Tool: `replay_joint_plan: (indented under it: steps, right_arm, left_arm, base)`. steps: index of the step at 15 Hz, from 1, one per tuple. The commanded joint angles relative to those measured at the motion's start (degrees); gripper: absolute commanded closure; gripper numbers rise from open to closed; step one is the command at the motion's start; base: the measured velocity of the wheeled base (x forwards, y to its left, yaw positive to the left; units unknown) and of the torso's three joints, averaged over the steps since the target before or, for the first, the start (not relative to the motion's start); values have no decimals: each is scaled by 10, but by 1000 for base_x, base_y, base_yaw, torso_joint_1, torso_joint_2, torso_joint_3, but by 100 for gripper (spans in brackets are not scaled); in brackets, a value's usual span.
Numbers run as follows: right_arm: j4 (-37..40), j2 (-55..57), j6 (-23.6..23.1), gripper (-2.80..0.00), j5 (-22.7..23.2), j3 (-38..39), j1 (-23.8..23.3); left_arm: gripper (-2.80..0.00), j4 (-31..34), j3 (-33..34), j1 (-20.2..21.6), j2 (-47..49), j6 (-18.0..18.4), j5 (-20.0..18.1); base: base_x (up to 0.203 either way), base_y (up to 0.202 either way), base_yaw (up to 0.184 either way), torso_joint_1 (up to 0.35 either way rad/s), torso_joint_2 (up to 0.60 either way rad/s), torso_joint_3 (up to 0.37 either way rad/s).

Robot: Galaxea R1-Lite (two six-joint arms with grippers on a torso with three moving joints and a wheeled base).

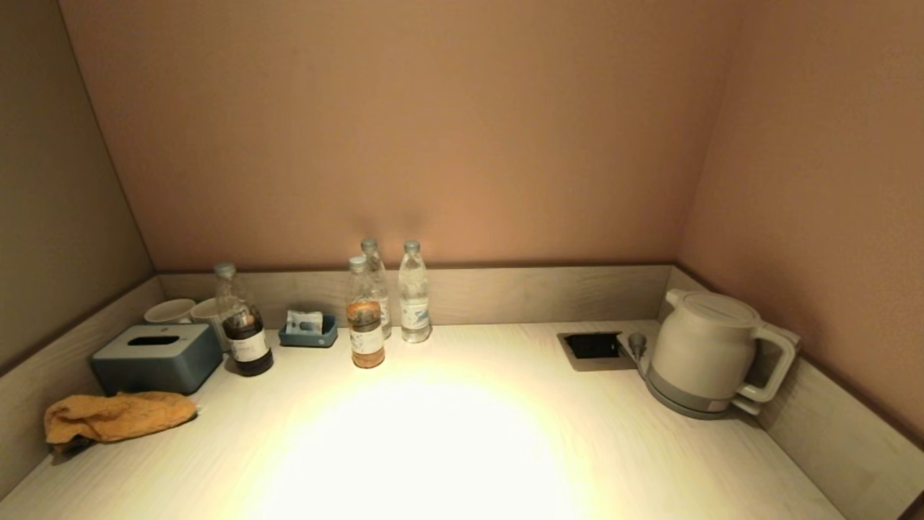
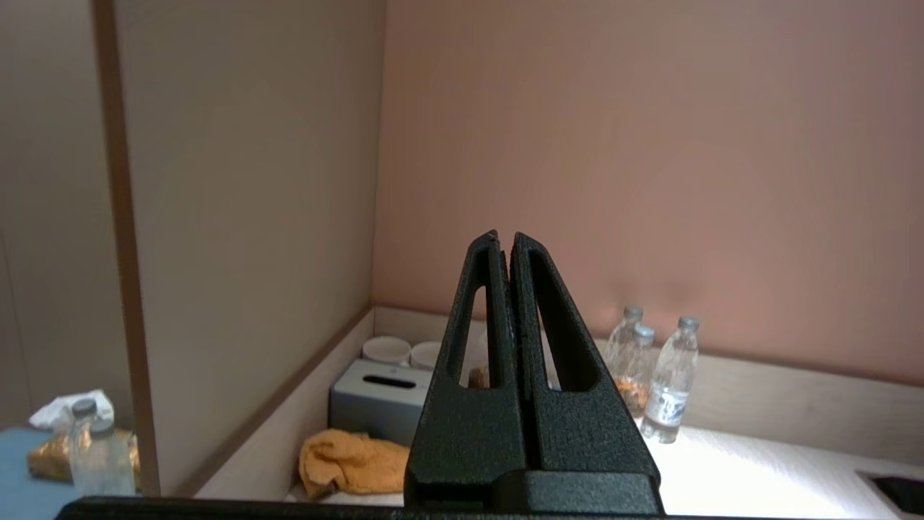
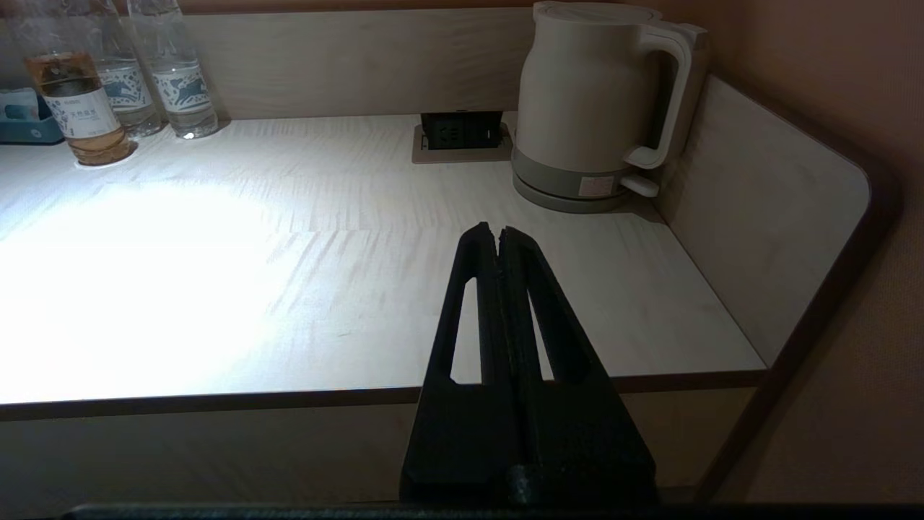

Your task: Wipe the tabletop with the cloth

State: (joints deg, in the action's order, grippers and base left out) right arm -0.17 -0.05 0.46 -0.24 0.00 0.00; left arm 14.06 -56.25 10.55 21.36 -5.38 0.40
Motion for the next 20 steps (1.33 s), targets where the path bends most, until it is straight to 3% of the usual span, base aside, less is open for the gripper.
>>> replay_joint_plan:
  steps: [1,4,6,13,20]
  right_arm:
    - [0,0,1,0,0,0,0]
    - [0,0,0,0,0,0,0]
    - [0,0,0,0,0,0,0]
    - [0,0,1,0,0,0,0]
    - [0,0,0,0,0,0,0]
  left_arm:
    - [0,0,1,-24,-39,7,14]
    - [0,0,1,-80,-55,25,37]
    - [0,0,11,-88,-65,35,39]
    - [0,1,111,-95,-172,43,17]
    - [0,-9,172,-96,-213,66,8]
  base:
    - [0,0,0,0,0,0]
    - [0,0,0,0,0,0]
    - [0,0,0,0,0,0]
    - [0,0,0,0,0,0]
    - [0,0,0,0,0,0]
